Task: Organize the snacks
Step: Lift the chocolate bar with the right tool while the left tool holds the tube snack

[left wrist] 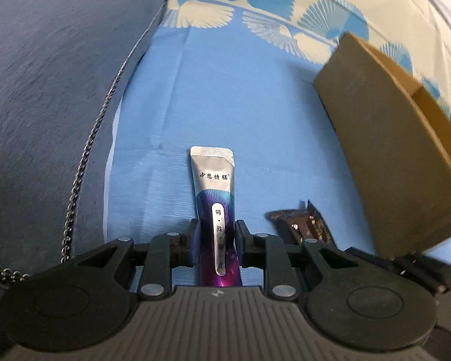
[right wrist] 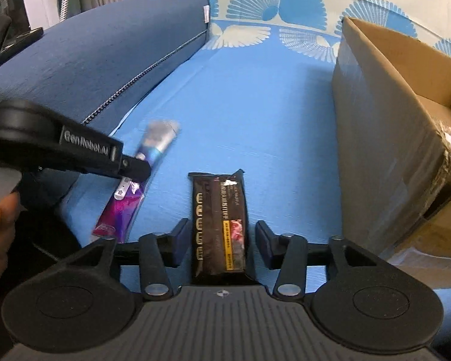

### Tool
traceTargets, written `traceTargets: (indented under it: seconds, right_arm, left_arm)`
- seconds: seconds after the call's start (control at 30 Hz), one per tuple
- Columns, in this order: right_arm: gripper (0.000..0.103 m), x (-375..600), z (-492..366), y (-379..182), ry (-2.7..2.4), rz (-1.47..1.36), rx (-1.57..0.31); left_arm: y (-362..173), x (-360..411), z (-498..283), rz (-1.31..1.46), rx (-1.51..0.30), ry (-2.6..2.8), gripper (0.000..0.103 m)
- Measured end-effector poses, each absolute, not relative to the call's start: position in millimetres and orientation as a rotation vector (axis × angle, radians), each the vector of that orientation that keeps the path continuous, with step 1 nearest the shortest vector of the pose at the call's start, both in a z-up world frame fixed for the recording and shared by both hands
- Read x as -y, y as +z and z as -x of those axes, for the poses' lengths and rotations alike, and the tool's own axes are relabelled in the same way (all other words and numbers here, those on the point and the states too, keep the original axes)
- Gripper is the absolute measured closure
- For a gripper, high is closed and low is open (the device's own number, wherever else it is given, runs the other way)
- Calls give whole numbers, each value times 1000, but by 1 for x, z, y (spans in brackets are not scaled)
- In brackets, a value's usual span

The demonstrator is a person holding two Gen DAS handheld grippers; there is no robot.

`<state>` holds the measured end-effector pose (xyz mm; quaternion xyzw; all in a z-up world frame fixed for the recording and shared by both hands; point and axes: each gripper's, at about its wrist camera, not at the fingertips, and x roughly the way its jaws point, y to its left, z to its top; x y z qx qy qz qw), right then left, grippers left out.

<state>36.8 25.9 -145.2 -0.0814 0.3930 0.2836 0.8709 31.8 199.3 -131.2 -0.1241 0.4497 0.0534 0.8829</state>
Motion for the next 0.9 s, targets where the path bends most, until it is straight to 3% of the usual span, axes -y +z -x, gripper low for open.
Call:
traceTargets:
  seconds: [0.7,0.9]
  right_arm:
    - [50,-26,-38,-153,631,200,-830]
    - [60,-28,-35,-153,625,250,-807]
  left_arm:
    - [-137,-177,-36,121,-946,118,65]
    - [-139,-173,-39,104,-949,122,65]
